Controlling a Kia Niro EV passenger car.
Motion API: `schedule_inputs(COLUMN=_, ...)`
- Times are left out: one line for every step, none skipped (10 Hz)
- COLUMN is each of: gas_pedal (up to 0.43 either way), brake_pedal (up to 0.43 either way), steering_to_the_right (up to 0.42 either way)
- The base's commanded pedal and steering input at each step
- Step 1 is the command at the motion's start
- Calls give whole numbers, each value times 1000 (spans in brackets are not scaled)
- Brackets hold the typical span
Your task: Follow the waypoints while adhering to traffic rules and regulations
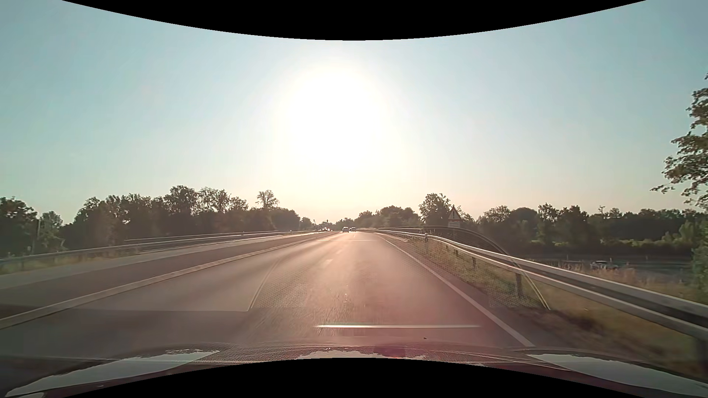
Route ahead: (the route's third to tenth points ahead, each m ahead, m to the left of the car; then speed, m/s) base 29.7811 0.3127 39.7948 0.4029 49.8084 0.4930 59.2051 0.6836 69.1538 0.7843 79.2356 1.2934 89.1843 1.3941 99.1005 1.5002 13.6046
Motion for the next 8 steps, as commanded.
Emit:
schedule_inputs(gas_pedal=331, brake_pedal=0, steering_to_the_right=5)
schedule_inputs(gas_pedal=331, brake_pedal=0, steering_to_the_right=4)
schedule_inputs(gas_pedal=331, brake_pedal=0, steering_to_the_right=3)
schedule_inputs(gas_pedal=331, brake_pedal=0, steering_to_the_right=-3)
schedule_inputs(gas_pedal=331, brake_pedal=0, steering_to_the_right=-10)
schedule_inputs(gas_pedal=331, brake_pedal=0, steering_to_the_right=-11)
schedule_inputs(gas_pedal=319, brake_pedal=0, steering_to_the_right=-11)
schedule_inputs(gas_pedal=319, brake_pedal=0, steering_to_the_right=-11)
